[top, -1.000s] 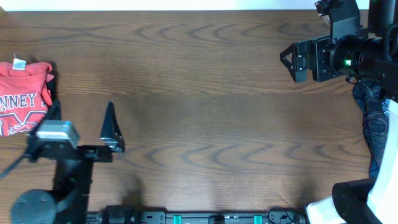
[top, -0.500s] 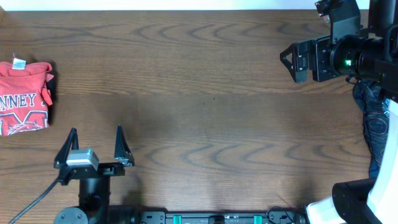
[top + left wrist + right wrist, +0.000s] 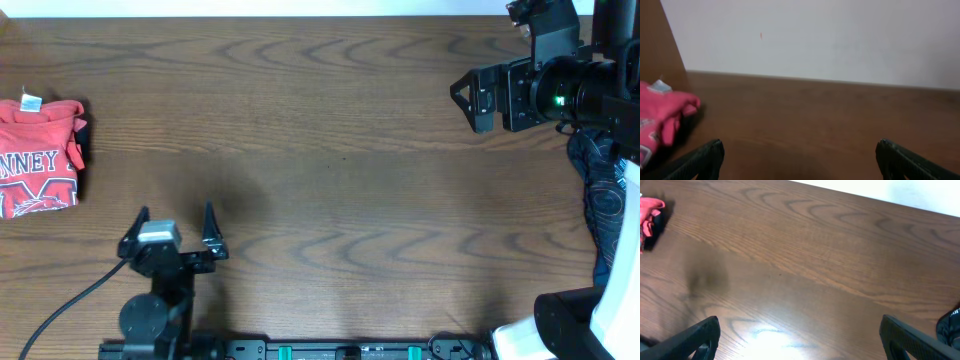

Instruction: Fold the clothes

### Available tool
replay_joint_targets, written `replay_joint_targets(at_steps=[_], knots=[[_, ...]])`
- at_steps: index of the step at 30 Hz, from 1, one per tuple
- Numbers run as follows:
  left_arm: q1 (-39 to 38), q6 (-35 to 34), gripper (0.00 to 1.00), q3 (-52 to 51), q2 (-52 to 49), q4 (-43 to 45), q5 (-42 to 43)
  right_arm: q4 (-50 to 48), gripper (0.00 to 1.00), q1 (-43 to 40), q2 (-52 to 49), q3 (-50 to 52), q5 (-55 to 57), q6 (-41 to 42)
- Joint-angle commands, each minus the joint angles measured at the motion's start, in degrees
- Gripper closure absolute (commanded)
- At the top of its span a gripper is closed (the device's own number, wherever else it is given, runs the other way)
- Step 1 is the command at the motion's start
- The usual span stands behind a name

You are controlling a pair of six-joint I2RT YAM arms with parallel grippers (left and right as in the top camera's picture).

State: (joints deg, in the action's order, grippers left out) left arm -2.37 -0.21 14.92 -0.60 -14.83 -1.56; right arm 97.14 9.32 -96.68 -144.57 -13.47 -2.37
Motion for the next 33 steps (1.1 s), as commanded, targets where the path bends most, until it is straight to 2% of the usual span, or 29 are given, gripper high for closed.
replay_joint_targets(at_steps=[1,7,15,19,33], knots=[[-0.3,-1.0,0.02,-3.2,0.5,2.8,-0.7,0.1,0.01,-0.2,0.0,0.0,0.0,-0.7],[-0.3,-1.0,0.02,-8.2,0.5,7.4,-1.0,0.1,0.01,-0.2,0.0,0.0,0.0,-0.7],[-0.3,-1.1,0.02,-11.1,0.5,7.5,-2.8,0.1,0.01,-0.2,0.0,0.0,0.0,-0.7],[-0.3,-4.2,0.02,-13.4,0.5,8.0,-2.8,0.1,0.01,-0.2,0.0,0.0,0.0,-0.7],[-0.3,-4.2,0.02,-13.4,0.4,8.2,-2.1,0.1,0.01,-0.2,0.0,0.0,0.0,-0.7]])
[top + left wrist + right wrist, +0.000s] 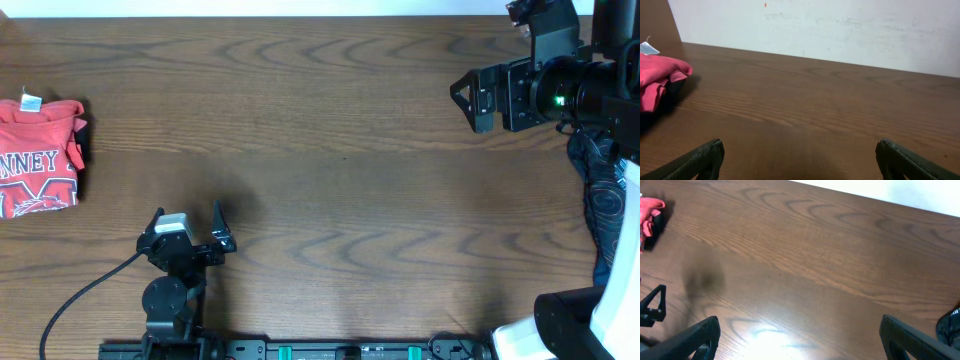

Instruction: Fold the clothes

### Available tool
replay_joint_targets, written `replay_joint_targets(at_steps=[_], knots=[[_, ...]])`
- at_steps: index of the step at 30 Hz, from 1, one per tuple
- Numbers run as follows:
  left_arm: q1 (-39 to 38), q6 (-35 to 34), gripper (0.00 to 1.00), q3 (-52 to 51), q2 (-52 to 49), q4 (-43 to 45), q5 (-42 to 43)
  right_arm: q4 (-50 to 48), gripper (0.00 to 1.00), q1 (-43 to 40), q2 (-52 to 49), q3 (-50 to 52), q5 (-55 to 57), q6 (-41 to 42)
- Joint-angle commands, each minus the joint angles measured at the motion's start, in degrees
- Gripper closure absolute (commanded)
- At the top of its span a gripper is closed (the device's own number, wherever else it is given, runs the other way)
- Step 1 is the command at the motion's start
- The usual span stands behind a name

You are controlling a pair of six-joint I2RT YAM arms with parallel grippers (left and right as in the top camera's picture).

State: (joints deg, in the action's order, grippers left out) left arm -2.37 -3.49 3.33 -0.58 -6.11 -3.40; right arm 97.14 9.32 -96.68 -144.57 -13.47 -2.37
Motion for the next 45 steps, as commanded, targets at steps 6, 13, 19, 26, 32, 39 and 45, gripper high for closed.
replay_joint_targets(at_steps=[6,13,19,26,32,39,45], knots=[[-0.3,-0.9,0.02,-1.8,0.3,-0.5,-0.3,0.1,0.01,-0.2,0.0,0.0,0.0,-0.7],[-0.3,-0.9,0.02,-1.8,0.3,-0.5,-0.3,0.1,0.01,-0.2,0.0,0.0,0.0,-0.7],[-0.3,-0.9,0.02,-1.8,0.3,-0.5,-0.3,0.1,0.01,-0.2,0.0,0.0,0.0,-0.7],[-0.3,-0.9,0.02,-1.8,0.3,-0.5,-0.3,-0.8,0.01,-0.2,0.0,0.0,5.7,-1.8],[-0.3,-0.9,0.02,-1.8,0.3,-0.5,-0.3,-8.8,0.01,-0.2,0.5,0.0,11.3,-2.1],[-0.3,-0.9,0.02,-1.8,0.3,-0.5,-0.3,-13.9,0.01,-0.2,6.3,0.8,12.0,-2.0],[-0.3,-0.9,0.02,-1.8,0.3,-0.5,-0.3,-22.6,0.01,-0.2,19.4,15.0,14.7,-2.1]])
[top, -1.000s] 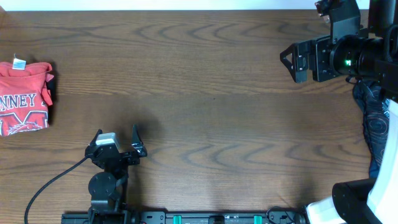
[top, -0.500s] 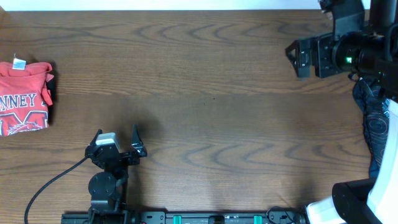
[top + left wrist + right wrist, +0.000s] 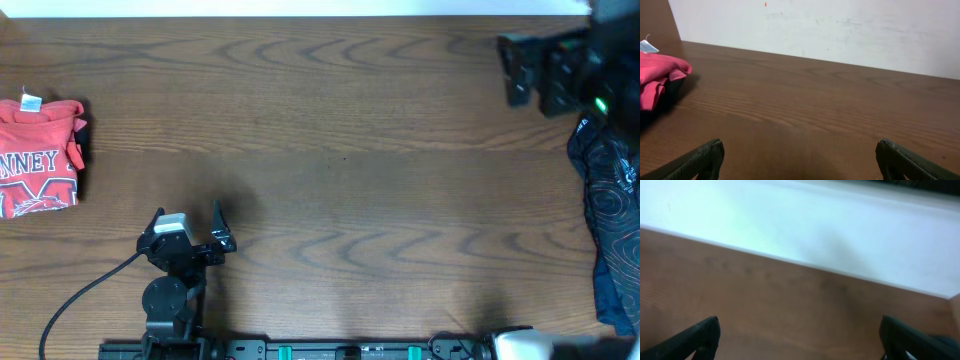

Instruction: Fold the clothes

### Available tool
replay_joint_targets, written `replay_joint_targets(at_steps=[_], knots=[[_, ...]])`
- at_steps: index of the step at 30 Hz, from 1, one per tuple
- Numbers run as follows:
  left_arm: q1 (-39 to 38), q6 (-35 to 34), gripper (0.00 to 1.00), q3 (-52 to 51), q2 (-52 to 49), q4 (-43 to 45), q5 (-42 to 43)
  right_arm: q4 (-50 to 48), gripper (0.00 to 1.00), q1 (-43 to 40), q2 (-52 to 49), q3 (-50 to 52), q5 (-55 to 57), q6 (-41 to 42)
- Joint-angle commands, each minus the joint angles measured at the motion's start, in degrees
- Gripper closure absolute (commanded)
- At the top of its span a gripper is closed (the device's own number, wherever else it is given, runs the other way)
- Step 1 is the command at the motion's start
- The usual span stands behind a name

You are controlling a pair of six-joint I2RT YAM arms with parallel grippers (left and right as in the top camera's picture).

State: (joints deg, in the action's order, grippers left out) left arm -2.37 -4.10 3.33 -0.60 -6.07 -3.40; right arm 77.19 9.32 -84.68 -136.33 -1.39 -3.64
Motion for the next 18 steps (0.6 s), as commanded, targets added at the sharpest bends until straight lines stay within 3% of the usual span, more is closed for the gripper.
replay_joint_targets(at_steps=[1,9,18], knots=[[-0.3,-0.3,0.02,-1.8,0.4,-0.6,-0.3,-4.6,0.01,-0.2,10.1,10.3,3.1,-0.8],[-0.3,-0.3,0.02,-1.8,0.4,-0.6,-0.3,-23.5,0.01,-0.2,36.1,47.8,1.7,-0.7],[-0.3,-0.3,0.02,-1.8,0.4,-0.6,-0.3,-34.1,0.01,-0.2,54.9,73.9,-0.6,4.2]])
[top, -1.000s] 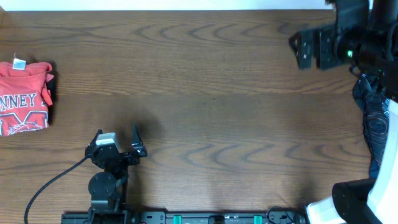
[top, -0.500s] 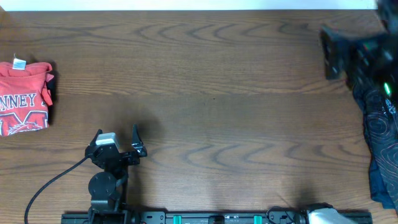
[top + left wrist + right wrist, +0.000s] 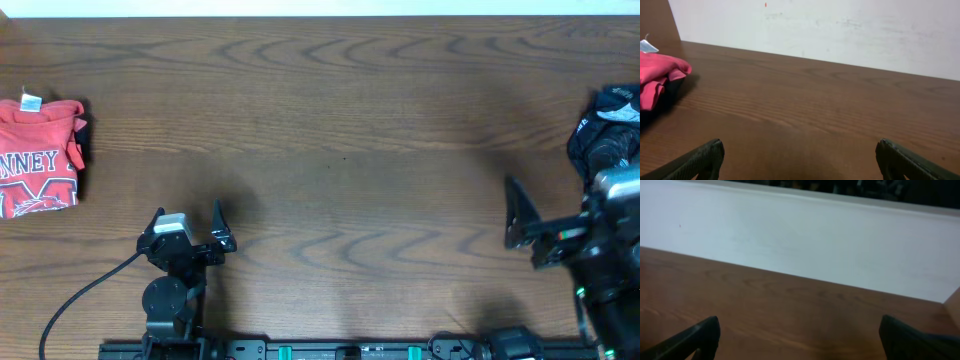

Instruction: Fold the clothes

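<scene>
A folded red shirt with white letters (image 3: pixel 38 160) lies at the table's left edge; its pink-red corner (image 3: pixel 660 75) shows in the left wrist view. A dark blue patterned garment (image 3: pixel 603 118) is bunched at the right edge, partly hidden by my right arm. My left gripper (image 3: pixel 187 216) sits low near the front edge, open and empty, well right of the red shirt; between its fingers (image 3: pixel 800 161) is bare wood. My right gripper (image 3: pixel 558 192) is at the near right, open and empty (image 3: pixel 800 341), beside the dark garment.
The brown wooden table (image 3: pixel 340 130) spreads between the two garments. A white wall (image 3: pixel 830 30) stands behind its far edge. A black cable (image 3: pixel 80 300) runs from the left arm to the front edge.
My right arm has moved from the far right corner of the table to the near right side, next to the dark garment. The left gripper and the red shirt have not moved.
At first my left gripper stood open near the front, the right arm open at the back right. The left gripper then shifted slightly right and stayed. The right arm was then further into the back corner, and now it is at the near right.
</scene>
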### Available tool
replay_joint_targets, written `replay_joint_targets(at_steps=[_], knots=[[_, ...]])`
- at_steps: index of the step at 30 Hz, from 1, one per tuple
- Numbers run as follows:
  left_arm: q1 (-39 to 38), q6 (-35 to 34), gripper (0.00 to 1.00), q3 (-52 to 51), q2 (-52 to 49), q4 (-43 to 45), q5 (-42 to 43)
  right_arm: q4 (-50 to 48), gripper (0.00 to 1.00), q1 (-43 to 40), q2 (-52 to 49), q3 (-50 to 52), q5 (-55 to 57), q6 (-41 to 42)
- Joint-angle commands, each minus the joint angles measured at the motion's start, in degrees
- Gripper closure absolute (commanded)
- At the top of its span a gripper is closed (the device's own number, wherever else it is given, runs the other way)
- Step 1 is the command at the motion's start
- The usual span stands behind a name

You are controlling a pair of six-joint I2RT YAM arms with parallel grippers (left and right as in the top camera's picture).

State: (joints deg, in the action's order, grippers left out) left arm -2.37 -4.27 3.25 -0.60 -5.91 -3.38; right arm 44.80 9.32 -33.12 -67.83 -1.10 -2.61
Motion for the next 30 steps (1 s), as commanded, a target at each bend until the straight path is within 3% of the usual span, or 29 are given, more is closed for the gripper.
replay_joint_targets(at_steps=[1,11,16,30], knots=[[-0.3,-0.1,0.02,-1.7,0.4,-0.7,-0.3,-2.6,0.01,-0.2,4.8,7.6,-0.9,4.1],[-0.3,-0.1,0.02,-1.7,0.4,-0.7,-0.3,-21.9,0.01,-0.2,21.4,34.4,-0.9,13.4],[-0.3,-0.1,0.02,-1.7,0.4,-0.7,-0.3,-26.6,0.01,-0.3,28.8,44.5,-1.1,15.9],[-0.3,-0.1,0.02,-1.7,0.4,-0.7,-0.3,-27.3,0.01,-0.4,32.8,54.9,-3.4,13.3]])
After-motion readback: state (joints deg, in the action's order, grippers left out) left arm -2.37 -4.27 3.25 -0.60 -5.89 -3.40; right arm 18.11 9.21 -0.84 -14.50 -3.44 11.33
